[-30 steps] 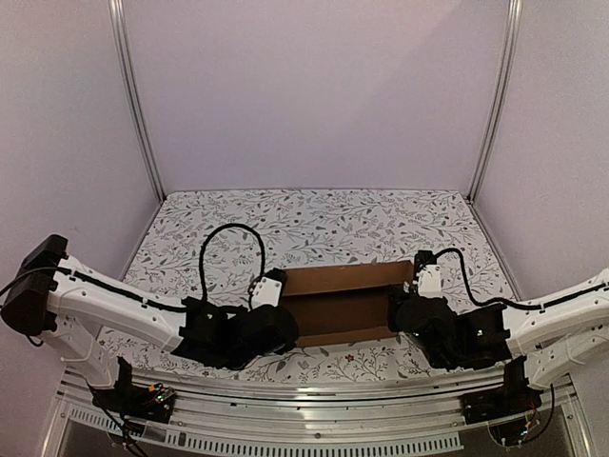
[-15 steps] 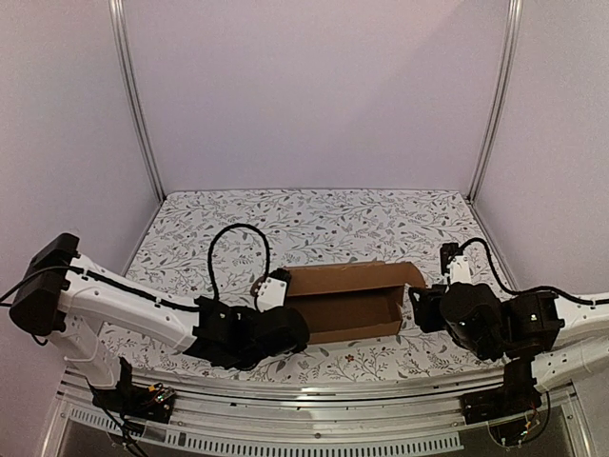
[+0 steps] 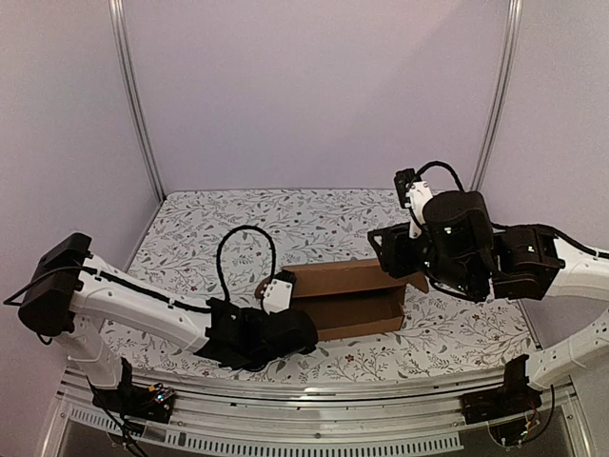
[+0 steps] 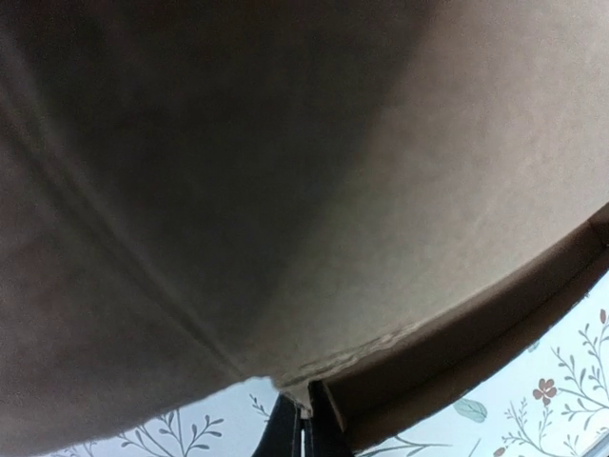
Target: Fold the paper box
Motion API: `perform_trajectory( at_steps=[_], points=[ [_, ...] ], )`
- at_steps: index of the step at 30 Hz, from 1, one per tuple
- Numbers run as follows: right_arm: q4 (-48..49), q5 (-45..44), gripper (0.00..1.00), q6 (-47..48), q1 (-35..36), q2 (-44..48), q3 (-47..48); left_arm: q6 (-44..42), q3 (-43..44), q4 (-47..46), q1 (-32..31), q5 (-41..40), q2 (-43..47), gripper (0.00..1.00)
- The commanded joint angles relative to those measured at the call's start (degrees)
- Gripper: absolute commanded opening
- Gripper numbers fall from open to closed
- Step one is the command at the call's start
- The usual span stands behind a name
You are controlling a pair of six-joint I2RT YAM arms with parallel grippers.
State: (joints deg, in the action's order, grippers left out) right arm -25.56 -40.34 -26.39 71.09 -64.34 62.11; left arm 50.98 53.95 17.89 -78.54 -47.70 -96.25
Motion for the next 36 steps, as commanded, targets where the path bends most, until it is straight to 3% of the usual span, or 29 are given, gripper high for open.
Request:
perform_trajectory(
  at_steps=[1,11,20,27,36],
  points=[
    [1.4,9.0,0.48,5.8,-3.7,-8.6,7.2,1.8,0.9,3.2,-0.9,1.2,-2.6,0.00],
    [2.1,23.2,0.42,6.4,-15.0,-26.0,17.5,4.5,3.8,4.7,-0.8,-3.0,-7.8,0.00],
    [4.8,22.7,0.37,3.3,-16.9,-34.0,15.2,3.8,5.3,4.3,-0.7,-2.3,-9.8,0.00],
    [6.2,23.0,0.36,2.1,-17.1,-36.8,13.3,2.3,5.3,4.3,-0.8,1.1,-8.5,0.19],
    [10.1,22.9,0.33,-0.4,-17.1,-39.7,9.2,0.0,5.1,4.4,-0.7,7.4,-4.8,0.62]
  ],
)
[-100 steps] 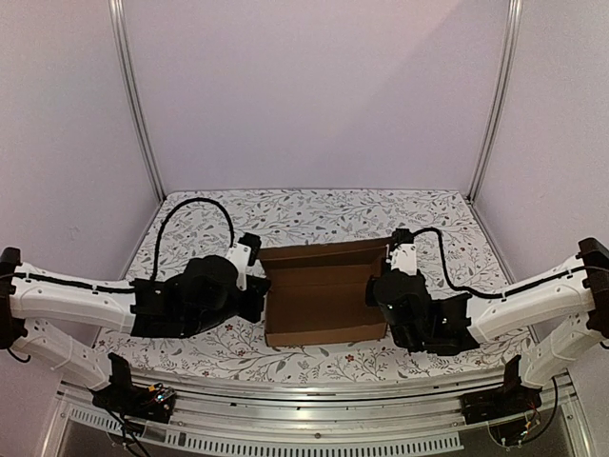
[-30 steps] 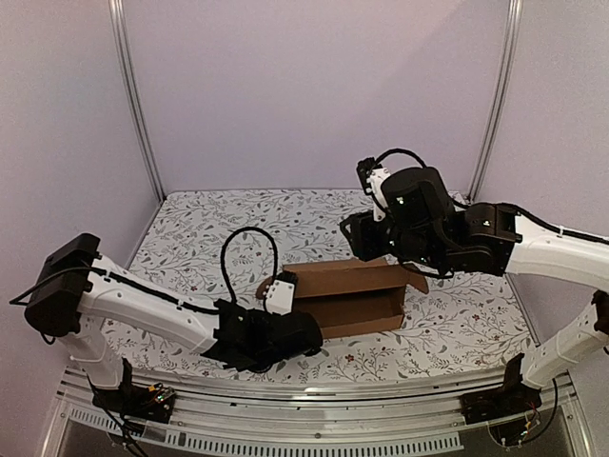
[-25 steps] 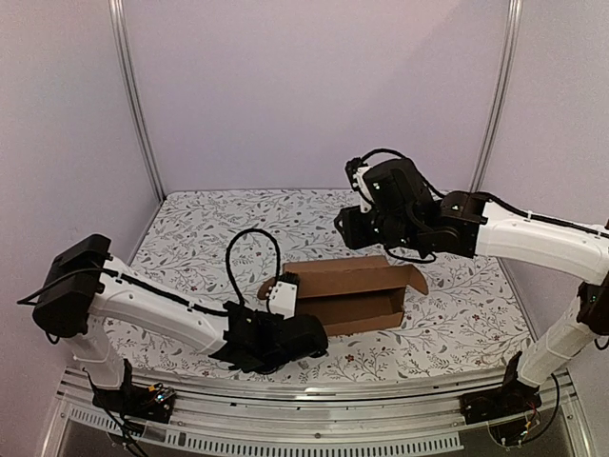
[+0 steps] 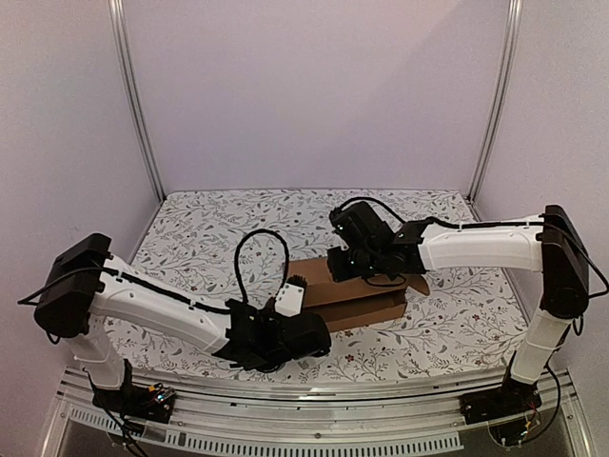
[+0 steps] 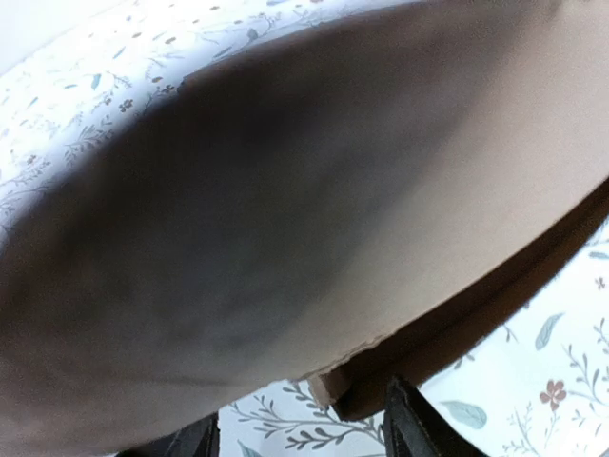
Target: Fold the paper box
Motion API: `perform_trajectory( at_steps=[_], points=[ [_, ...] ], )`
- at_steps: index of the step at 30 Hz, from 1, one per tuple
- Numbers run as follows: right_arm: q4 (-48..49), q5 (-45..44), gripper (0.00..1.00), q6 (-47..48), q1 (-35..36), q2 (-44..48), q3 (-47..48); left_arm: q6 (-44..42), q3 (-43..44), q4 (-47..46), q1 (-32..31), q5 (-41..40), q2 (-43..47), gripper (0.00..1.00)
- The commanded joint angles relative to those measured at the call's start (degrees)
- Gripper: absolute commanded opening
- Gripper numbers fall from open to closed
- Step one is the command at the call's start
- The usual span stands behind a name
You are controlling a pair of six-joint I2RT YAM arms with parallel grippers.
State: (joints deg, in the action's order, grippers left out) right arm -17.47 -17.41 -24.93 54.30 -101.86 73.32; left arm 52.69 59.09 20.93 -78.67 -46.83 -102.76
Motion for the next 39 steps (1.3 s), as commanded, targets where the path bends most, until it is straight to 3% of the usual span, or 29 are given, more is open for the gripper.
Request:
perform_trajectory(
  at_steps=[1,9,15,22,29,39],
  points=[
    [2.3,-0.1,0.32,-2.1,-0.3,-2.5,-2.3,-2.0,0.0,1.4,-0.5,7.3,2.2,0.65],
    [5.1,-2.1,0.30,-2.9,-0.3,-4.7,-4.9,-5.6,-1.5,-0.9,0.2,16.2,9.2,0.85],
    [6.5,-1.8,0.28,-3.0,-0.3,-6.2,-6.0,-8.5,-3.8,-1.0,1.8,19.9,18.9,0.86],
    [7.5,-1.2,0.27,-3.4,-0.3,-7.4,-7.3,-10.9,-7.6,-2.4,12.1,25.9,26.0,0.84],
    [7.2,-1.6,0.27,-2.1,-0.3,-5.8,-7.8,-13.4,-7.7,-7.4,22.3,33.9,20.5,0.84],
    [6.1,-0.4,0.30,-1.0,-0.3,-1.3,-7.5,-13.3,-3.6,-17.3,31.9,44.5,7.7,0.81]
  ],
)
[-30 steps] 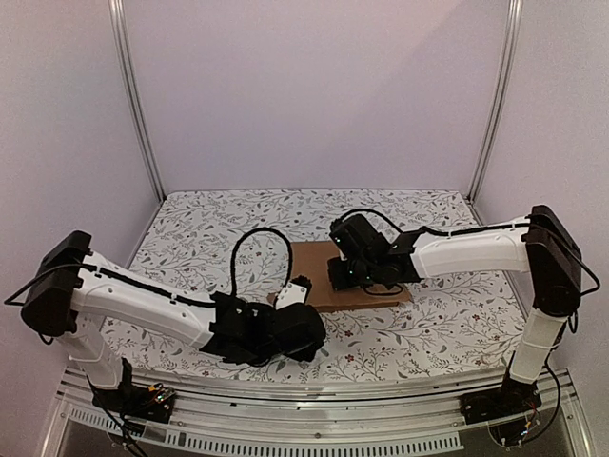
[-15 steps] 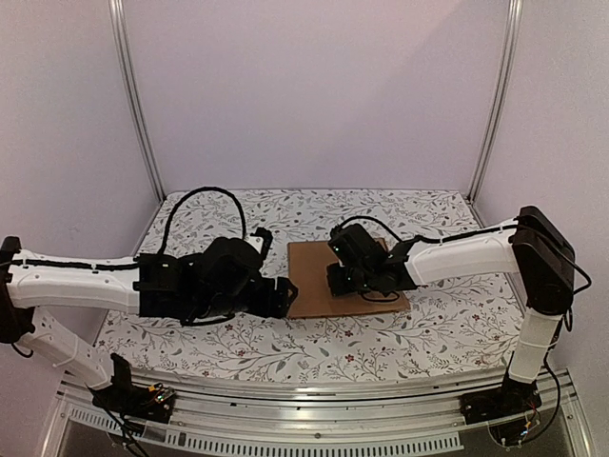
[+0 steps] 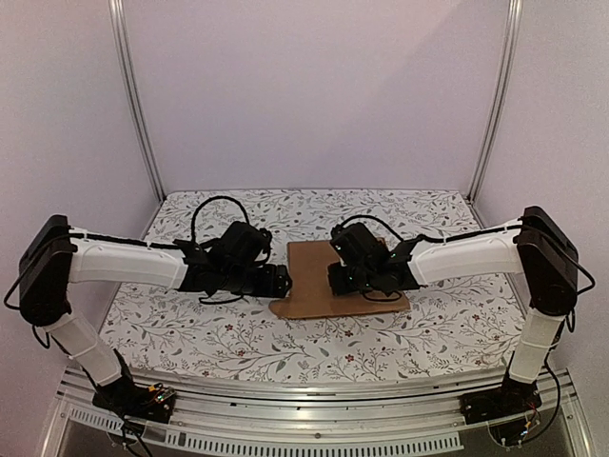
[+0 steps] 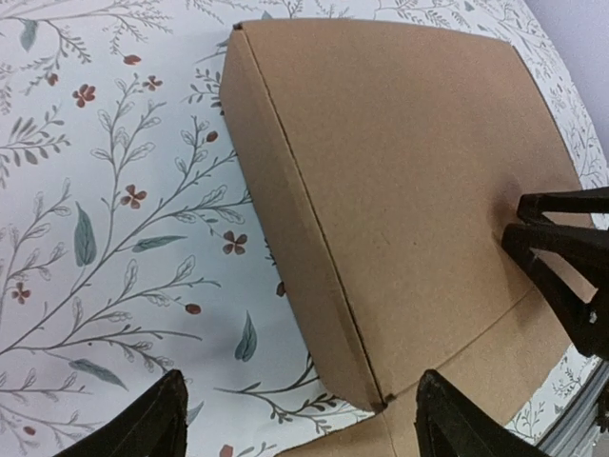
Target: Fold the paper box
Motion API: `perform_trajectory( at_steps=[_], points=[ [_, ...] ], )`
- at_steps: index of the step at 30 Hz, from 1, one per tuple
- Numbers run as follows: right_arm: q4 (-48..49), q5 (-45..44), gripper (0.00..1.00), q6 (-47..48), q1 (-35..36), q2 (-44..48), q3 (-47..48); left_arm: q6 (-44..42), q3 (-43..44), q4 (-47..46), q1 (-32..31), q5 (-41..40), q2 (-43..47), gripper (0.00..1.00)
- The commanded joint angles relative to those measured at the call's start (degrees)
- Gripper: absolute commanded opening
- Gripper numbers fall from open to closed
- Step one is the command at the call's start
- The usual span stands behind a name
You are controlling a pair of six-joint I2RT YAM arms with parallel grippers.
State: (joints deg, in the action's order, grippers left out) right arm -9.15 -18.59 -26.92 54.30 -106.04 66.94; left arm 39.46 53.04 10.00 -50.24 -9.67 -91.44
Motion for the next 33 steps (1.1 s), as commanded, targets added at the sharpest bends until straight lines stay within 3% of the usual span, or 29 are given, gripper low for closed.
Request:
perform_trajectory(
  at_steps=[1,11,22,33],
  points=[
    [-2.4,0.7,0.30,1.1,-0.3,3.4,-1.1,0.2,2.9,-7.4,4.1,8.4,-4.7,0.80],
    [-4.4,-1.1,0.33,3.3,-0.4,7.7,-1.3,-0.6,8.4,-8.8,8.4,13.0,-12.8,0.74],
    [-7.4,-4.6,0.54,11.1,-5.9,18.4,-6.4,-0.4,9.1,-10.9,10.1,17.0,-18.4,0.53],
    [-6.7,14.9,0.55,5.4,-23.0,20.7,-12.0,-0.5,6.0,-10.9,10.2,17.4,-17.8,0.46]
  ],
)
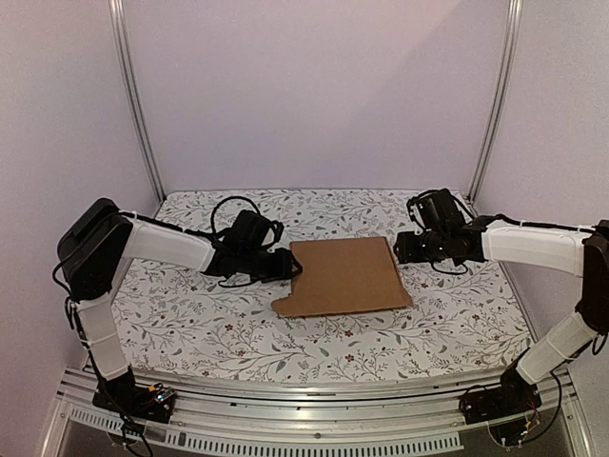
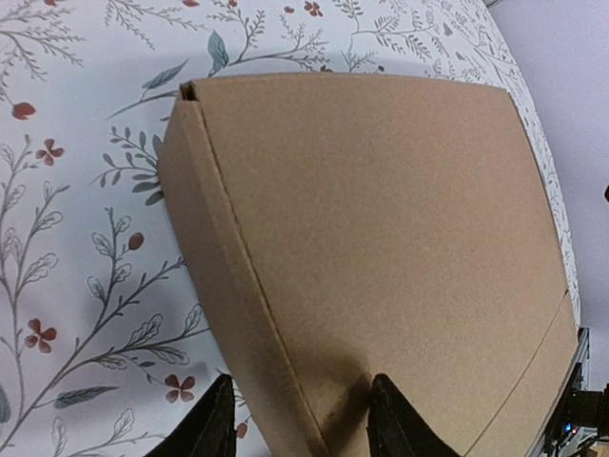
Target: Fold the paper box
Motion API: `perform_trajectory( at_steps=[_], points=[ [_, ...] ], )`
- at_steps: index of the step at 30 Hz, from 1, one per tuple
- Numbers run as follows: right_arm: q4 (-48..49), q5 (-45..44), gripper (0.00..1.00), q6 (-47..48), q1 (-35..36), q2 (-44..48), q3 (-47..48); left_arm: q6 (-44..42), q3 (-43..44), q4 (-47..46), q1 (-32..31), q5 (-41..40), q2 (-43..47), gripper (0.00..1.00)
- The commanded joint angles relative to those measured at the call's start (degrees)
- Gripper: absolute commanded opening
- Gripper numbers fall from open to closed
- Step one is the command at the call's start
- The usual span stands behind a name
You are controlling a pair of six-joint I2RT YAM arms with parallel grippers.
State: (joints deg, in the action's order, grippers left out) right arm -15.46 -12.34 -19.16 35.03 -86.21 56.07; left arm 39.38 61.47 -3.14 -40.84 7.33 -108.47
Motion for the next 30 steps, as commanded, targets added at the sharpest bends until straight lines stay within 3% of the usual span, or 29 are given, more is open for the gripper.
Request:
perform_trajectory(
  at_steps=[1,7,24,30],
  points=[
    [-0.1,10.6,0.55,-2.7,-4.8,0.5,-1.3,-0.4,-2.7,2.2,0.7,0.6,-0.6,0.46],
    [3.1,23.3,0.54,-4.2,-9.6,-4.2,-1.2,0.1,-4.2,2.2,0.8,1.5,0.1,0.46],
    [8.8,31.7,0.41,-7.0,-11.5,-13.7,-1.1,0.8,-9.5,2.4,0.7,3.7,5.2,0.47],
    [10.6,34.6,0.26,-8.6,-11.5,-12.5,-3.6,1.9,-12.8,1.7,0.3,4.4,9.1,0.47]
  ],
)
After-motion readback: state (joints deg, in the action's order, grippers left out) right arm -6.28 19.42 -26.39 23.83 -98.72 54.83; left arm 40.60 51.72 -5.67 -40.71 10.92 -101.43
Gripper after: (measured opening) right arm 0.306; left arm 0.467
